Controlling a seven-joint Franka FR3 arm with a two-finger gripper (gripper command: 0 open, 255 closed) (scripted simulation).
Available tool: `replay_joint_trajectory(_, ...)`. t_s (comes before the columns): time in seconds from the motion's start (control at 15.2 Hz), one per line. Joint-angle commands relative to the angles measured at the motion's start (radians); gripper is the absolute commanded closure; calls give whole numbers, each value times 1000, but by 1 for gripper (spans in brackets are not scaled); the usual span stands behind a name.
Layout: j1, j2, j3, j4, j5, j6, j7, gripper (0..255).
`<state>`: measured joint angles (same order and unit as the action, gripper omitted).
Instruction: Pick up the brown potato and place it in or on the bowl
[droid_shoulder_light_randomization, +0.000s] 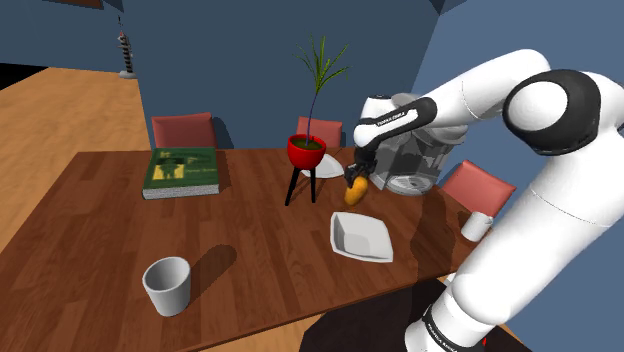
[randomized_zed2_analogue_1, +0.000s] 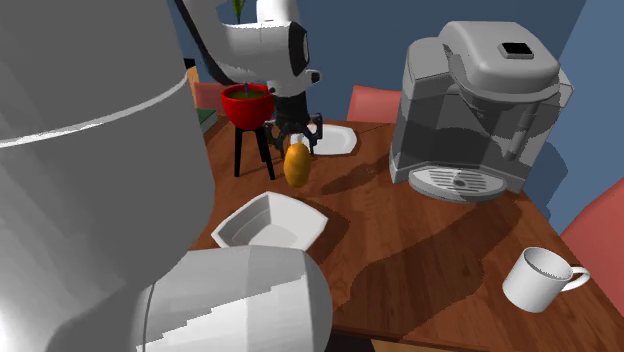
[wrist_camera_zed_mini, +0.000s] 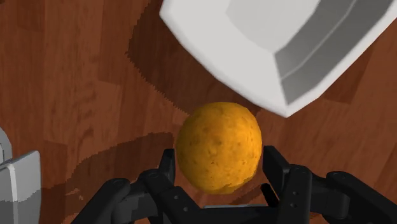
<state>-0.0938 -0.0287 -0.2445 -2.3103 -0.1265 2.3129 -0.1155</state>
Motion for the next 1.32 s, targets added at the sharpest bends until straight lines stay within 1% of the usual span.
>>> replay_joint_trajectory(0.0, 8, -69, 10, -80, -24, 10, 36, 255)
replay_joint_trajectory(0.26, 19, -217, 45, -227, -61, 4, 111, 255)
replay_joint_trajectory(0.46, 28, -340, 80, -336, -73, -16, 166, 255)
replay_joint_trajectory(1.25, 22, -200, 70, -400, -90, 186, 185, 255)
